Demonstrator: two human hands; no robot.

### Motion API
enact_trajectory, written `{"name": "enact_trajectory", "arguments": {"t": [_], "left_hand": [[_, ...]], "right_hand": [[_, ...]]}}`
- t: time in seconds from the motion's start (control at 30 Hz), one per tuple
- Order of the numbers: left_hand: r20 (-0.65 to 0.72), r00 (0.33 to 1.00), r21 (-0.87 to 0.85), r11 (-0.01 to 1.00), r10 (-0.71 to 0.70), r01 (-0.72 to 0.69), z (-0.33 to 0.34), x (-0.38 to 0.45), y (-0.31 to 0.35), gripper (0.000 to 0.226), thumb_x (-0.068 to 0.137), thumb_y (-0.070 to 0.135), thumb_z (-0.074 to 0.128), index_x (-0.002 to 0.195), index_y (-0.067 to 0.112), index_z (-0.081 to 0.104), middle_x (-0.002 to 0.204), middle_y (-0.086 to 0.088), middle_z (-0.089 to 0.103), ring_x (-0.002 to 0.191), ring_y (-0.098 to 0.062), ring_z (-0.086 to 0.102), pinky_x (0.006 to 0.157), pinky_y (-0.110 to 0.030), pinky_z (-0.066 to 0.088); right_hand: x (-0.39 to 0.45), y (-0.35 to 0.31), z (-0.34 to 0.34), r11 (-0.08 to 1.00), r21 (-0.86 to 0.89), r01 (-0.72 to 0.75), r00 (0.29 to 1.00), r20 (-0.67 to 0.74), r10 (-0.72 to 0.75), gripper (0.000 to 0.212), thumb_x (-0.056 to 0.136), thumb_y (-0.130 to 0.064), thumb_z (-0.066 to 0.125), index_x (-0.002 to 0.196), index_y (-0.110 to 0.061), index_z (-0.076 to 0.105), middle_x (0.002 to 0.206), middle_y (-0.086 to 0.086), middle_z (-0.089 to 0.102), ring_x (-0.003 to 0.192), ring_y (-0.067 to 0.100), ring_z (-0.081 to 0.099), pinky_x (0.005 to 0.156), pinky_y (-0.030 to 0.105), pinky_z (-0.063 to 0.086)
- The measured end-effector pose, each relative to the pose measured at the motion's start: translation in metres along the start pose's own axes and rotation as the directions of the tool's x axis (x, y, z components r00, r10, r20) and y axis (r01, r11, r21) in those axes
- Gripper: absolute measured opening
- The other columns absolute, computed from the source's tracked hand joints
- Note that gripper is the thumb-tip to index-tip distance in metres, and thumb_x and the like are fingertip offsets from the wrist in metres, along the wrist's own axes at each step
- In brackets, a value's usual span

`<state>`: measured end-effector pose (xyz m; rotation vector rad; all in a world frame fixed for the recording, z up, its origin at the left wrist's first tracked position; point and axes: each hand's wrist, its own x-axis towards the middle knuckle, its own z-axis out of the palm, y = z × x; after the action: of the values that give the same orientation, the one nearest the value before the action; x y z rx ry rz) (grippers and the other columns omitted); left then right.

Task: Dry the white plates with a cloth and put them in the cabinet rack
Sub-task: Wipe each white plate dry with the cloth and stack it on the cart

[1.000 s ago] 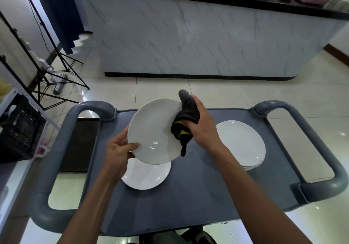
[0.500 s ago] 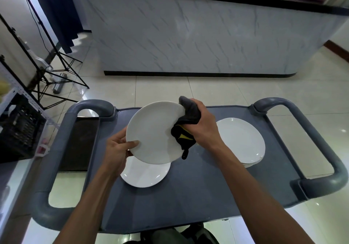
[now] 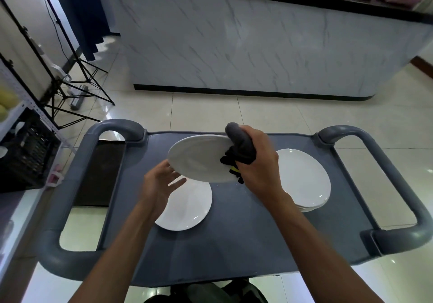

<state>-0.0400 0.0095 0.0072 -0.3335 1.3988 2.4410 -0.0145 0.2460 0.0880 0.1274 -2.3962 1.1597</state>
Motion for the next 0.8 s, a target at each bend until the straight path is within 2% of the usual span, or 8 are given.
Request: {"name": "enact_trajectory", "arguments": {"t": [0.1, 0.17, 0.23, 0.33, 0.4, 0.53, 0.73, 0.8], "left_hand": [[-0.066, 0.979, -0.101, 0.977, -0.194, 0.187, -0.004, 0.001, 0.003, 0.037, 0.097, 0.038, 0.049, 0.114, 0.013, 0.069, 0.121, -0.014, 0.070, 0.111, -0.036, 0.068, 0.089, -0.055, 0.055], [-0.060, 0.943, -0.067, 0.944, -0.327, 0.323, -0.004, 0.001, 0.006, 0.061, 0.093, 0.061, 0.052, 0.124, 0.009, 0.062, 0.123, -0.014, 0.070, 0.108, -0.037, 0.069, 0.086, -0.051, 0.055], [-0.009, 0.901, -0.039, 0.900, -0.434, 0.433, -0.002, 0.001, 0.011, 0.083, 0.080, 0.077, 0.056, 0.125, 0.007, 0.060, 0.121, -0.014, 0.071, 0.107, -0.039, 0.069, 0.086, -0.048, 0.052], [0.056, 0.855, 0.002, 0.856, -0.515, 0.516, 0.003, 0.001, 0.017, 0.094, 0.067, 0.083, 0.064, 0.121, 0.005, 0.062, 0.122, -0.015, 0.070, 0.109, -0.043, 0.067, 0.087, -0.047, 0.047], [0.064, 0.841, 0.006, 0.843, -0.538, 0.539, 0.008, 0.000, 0.020, 0.086, 0.066, 0.076, 0.070, 0.115, 0.006, 0.064, 0.122, -0.015, 0.070, 0.109, -0.043, 0.067, 0.082, -0.045, 0.046], [0.085, 0.844, -0.049, 0.844, -0.530, 0.535, 0.013, -0.005, 0.023, 0.062, 0.059, 0.045, 0.081, 0.106, 0.007, 0.067, 0.120, -0.012, 0.071, 0.105, -0.039, 0.070, 0.075, -0.039, 0.047], [0.055, 0.909, -0.324, 0.854, -0.413, 0.408, 0.021, -0.010, 0.023, 0.018, 0.080, 0.013, 0.062, 0.095, 0.003, 0.065, 0.090, -0.011, 0.070, 0.083, -0.027, 0.072, 0.054, -0.027, 0.056], [0.040, 0.925, -0.395, 0.844, -0.378, 0.362, 0.020, -0.009, 0.025, 0.012, 0.088, 0.007, 0.056, 0.094, 0.000, 0.063, 0.085, -0.010, 0.069, 0.075, -0.021, 0.070, 0.062, -0.028, 0.061]], "right_hand": [[-0.004, 0.001, -0.005, 0.979, -0.108, 0.171, 0.980, -0.084, -0.181, 0.064, 0.076, 0.000, 0.076, 0.131, -0.026, 0.055, 0.126, -0.030, 0.049, 0.111, 0.015, 0.055, 0.085, 0.040, 0.056], [-0.006, 0.002, -0.006, 0.941, -0.176, 0.291, 0.940, -0.133, -0.315, 0.063, 0.074, -0.001, 0.078, 0.130, -0.017, 0.053, 0.127, -0.008, 0.057, 0.111, 0.019, 0.055, 0.095, 0.027, 0.049], [-0.008, 0.001, -0.006, 0.904, -0.220, 0.367, 0.904, -0.143, -0.402, 0.054, 0.080, -0.010, 0.076, 0.128, -0.013, 0.053, 0.122, 0.008, 0.063, 0.107, 0.026, 0.057, 0.094, 0.022, 0.045], [-0.011, 0.000, -0.004, 0.870, -0.260, 0.418, 0.884, -0.105, -0.456, 0.063, 0.073, 0.002, 0.082, 0.128, -0.010, 0.053, 0.119, 0.015, 0.064, 0.103, 0.031, 0.059, 0.091, 0.027, 0.047], [-0.014, 0.000, -0.004, 0.852, -0.269, 0.449, 0.870, -0.089, -0.486, 0.063, 0.072, 0.004, 0.081, 0.127, -0.010, 0.053, 0.117, 0.016, 0.065, 0.101, 0.032, 0.059, 0.090, 0.027, 0.046], [-0.021, -0.001, -0.005, 0.836, -0.235, 0.496, 0.845, -0.093, -0.527, 0.051, 0.081, -0.002, 0.077, 0.126, -0.011, 0.055, 0.116, 0.014, 0.064, 0.100, 0.031, 0.061, 0.089, 0.031, 0.049], [-0.030, 0.008, -0.007, 0.815, -0.205, 0.543, 0.825, -0.050, -0.562, 0.048, 0.082, 0.000, 0.077, 0.124, -0.011, 0.056, 0.122, 0.009, 0.056, 0.103, 0.032, 0.060, 0.094, 0.032, 0.046], [-0.032, 0.011, -0.007, 0.813, -0.187, 0.552, 0.826, -0.012, -0.563, 0.046, 0.084, 0.000, 0.075, 0.125, -0.011, 0.057, 0.123, 0.009, 0.055, 0.105, 0.034, 0.059, 0.095, 0.036, 0.046]]}}
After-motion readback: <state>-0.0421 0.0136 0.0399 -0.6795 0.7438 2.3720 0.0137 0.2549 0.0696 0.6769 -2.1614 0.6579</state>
